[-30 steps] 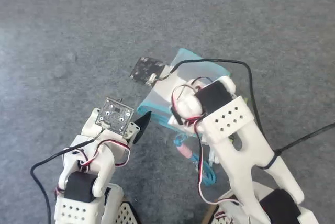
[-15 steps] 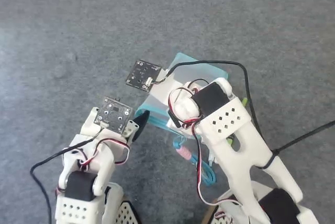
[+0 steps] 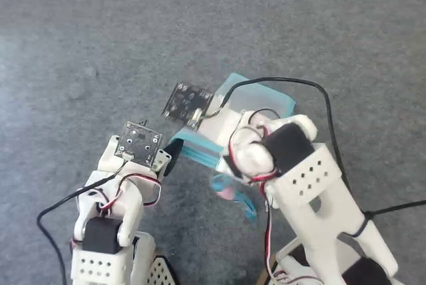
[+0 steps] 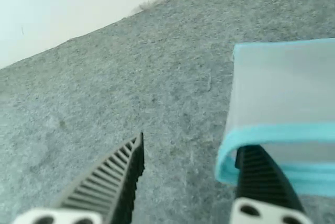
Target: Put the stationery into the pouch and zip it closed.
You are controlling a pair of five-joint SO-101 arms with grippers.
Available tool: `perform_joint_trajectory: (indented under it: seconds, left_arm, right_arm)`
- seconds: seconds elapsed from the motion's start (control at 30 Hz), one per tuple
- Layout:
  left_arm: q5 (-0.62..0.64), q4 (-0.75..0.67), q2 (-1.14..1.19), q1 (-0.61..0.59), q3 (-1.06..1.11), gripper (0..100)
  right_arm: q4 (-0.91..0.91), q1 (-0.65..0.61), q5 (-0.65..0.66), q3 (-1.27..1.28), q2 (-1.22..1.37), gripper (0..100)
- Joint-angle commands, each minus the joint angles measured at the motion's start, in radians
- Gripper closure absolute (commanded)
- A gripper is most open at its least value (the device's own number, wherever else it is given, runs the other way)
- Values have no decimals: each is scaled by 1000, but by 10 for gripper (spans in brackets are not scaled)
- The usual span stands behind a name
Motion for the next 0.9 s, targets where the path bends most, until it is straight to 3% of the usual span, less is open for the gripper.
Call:
perform_joint_trajectory:
  seconds: [0.0, 0.4, 0.63, 0.73, 0.87]
  left_arm:
    - [-6, -26, -11, 64, 7, 727]
    - [-2, -32, -18, 75, 21, 731]
    - [25, -25, -12, -127, -50, 731]
    - [25, -32, -12, -196, -62, 731]
    - [23, -32, -11, -198, -67, 731]
  right_arm:
    - [8, -53, 21, -43, -33, 991]
    - [-2, -54, -11, 12, -42, 991]
    - [-466, -44, -181, 416, -27, 909]
    - [-536, -44, -203, 434, -10, 834]
    - [-598, -48, -219, 419, 58, 770]
